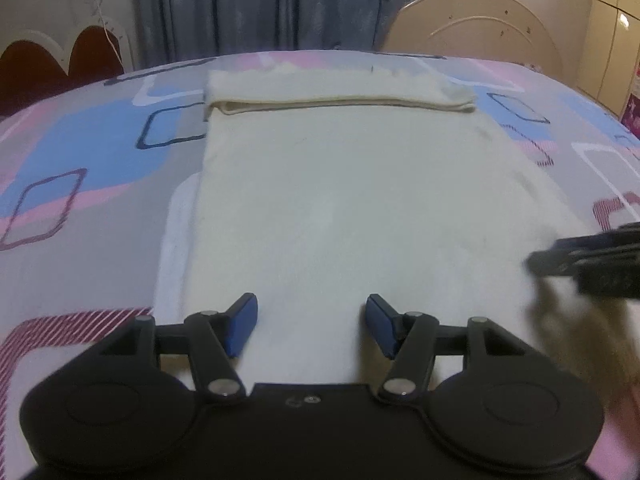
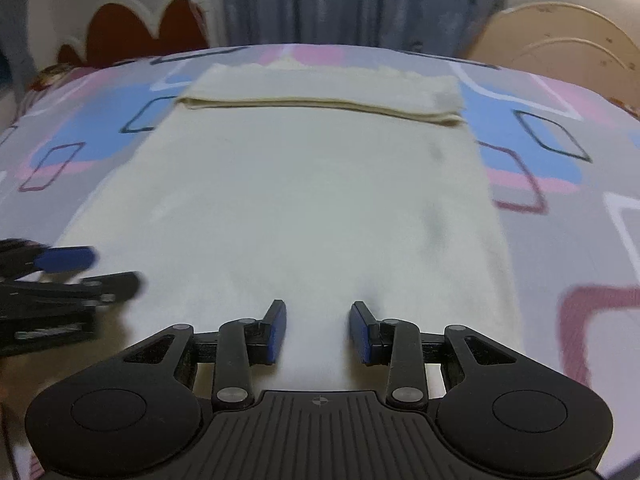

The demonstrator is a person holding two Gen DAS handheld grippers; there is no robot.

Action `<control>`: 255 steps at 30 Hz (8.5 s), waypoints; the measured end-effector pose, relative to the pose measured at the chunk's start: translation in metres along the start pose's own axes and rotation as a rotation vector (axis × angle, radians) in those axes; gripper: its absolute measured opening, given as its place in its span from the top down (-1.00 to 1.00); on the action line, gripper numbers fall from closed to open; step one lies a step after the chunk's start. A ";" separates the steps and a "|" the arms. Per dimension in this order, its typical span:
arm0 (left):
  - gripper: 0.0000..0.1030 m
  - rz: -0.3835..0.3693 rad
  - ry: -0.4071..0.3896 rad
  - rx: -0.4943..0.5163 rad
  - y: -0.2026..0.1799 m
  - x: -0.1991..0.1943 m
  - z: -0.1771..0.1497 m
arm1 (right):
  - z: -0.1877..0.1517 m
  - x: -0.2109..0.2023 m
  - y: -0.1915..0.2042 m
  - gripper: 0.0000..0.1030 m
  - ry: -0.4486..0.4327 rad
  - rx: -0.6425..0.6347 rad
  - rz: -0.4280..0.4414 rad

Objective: Fold small clothes

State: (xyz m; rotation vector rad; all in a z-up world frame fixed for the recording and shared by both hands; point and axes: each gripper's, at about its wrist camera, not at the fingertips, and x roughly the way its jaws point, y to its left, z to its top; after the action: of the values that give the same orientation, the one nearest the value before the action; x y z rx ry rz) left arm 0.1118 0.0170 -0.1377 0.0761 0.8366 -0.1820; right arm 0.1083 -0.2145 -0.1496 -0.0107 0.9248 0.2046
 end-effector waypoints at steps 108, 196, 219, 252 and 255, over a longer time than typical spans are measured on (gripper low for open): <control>-0.43 -0.031 -0.160 0.086 0.072 0.148 0.203 | 0.234 0.169 -0.159 0.22 -0.119 0.240 0.081; -0.14 0.003 -0.031 -0.124 0.036 0.161 0.182 | 0.167 0.140 -0.067 0.12 -0.062 0.078 0.078; -0.46 0.048 0.055 -0.106 0.028 0.134 0.163 | 0.137 0.104 -0.051 0.11 -0.031 0.088 0.044; -0.61 -0.079 0.126 -0.491 0.048 0.086 0.128 | 0.130 0.082 -0.048 -0.07 -0.082 0.135 0.110; -0.42 -0.178 0.125 -0.650 0.057 0.090 0.111 | 0.129 0.082 -0.051 -0.07 -0.089 0.129 0.112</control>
State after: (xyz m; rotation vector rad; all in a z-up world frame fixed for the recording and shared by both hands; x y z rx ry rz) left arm 0.2626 0.0457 -0.1303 -0.6035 0.9931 -0.0651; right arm 0.2673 -0.2378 -0.1407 0.1687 0.8493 0.2468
